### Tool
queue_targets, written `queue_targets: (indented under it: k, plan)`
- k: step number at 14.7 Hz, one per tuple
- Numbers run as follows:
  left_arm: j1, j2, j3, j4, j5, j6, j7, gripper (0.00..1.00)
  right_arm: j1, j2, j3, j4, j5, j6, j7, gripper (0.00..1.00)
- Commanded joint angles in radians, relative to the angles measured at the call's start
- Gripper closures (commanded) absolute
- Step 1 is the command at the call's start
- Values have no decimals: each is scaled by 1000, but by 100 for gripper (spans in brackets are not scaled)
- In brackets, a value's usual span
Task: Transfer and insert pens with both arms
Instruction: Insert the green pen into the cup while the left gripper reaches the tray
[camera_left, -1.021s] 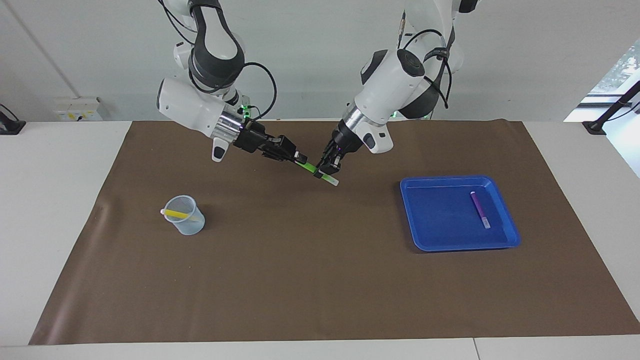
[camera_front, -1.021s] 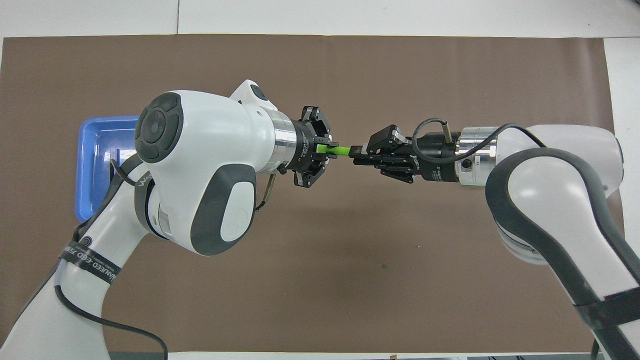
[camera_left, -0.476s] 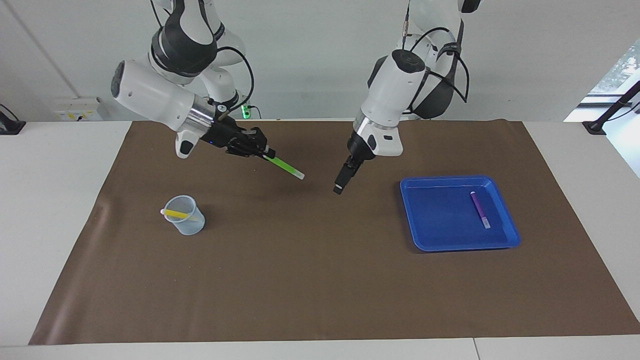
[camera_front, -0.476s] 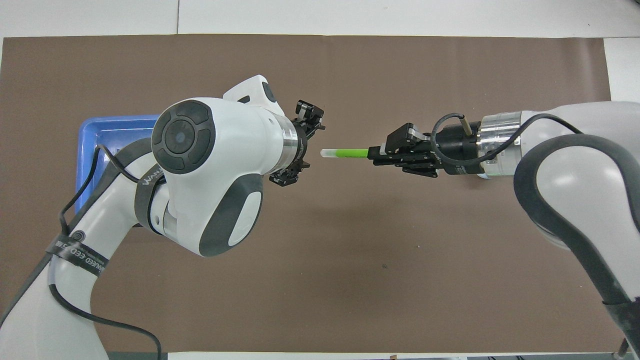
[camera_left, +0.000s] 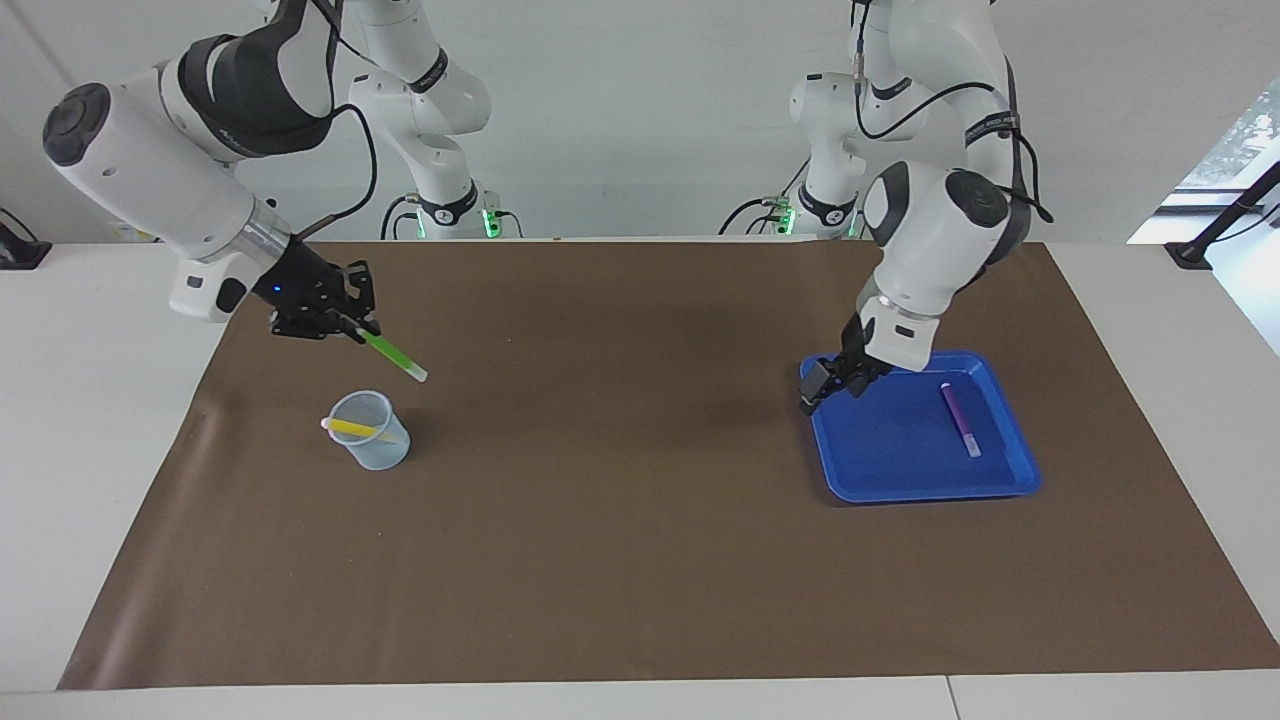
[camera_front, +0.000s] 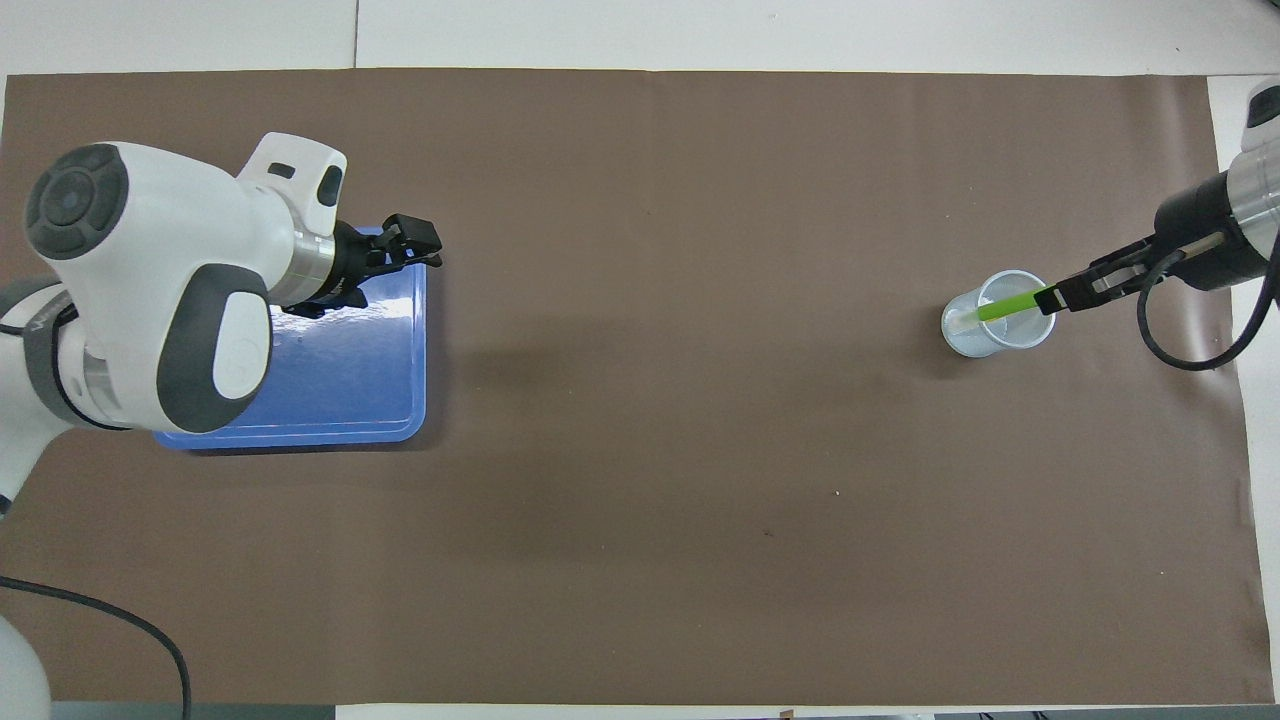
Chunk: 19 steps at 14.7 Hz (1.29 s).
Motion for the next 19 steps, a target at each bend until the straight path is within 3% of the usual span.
queue_targets:
  k: [1,4,8,14,15,16,17,18,19]
  plan:
    - [107,-23,-12,-76,59,24,281,0,0,24,11,19,-107,36,-110,100]
    - [215,-17,-12,-145,133,107,473,0,8,7,13,-55,-184,135,-118,100]
    - [315,47,-12,-158,136,157,659,0,15,-67,11,-262,-236,329,-176,100]
    - [333,109,-12,-178,136,182,693,2,22,-87,13,-336,-245,390,-170,100]
    - [345,107,-12,-181,136,178,694,25,23,-99,14,-365,-245,413,-170,100]
    - [347,106,-12,-181,136,172,693,64,22,-103,13,-376,-245,419,-170,100]
    - [347,106,-12,-181,136,170,691,95,22,-104,13,-376,-245,419,-170,64]
    - [348,106,-12,-181,136,167,690,100,22,-102,14,-370,-245,419,-170,23]
    - [347,104,-12,-181,136,164,687,100,22,-96,14,-356,-244,418,-171,4]
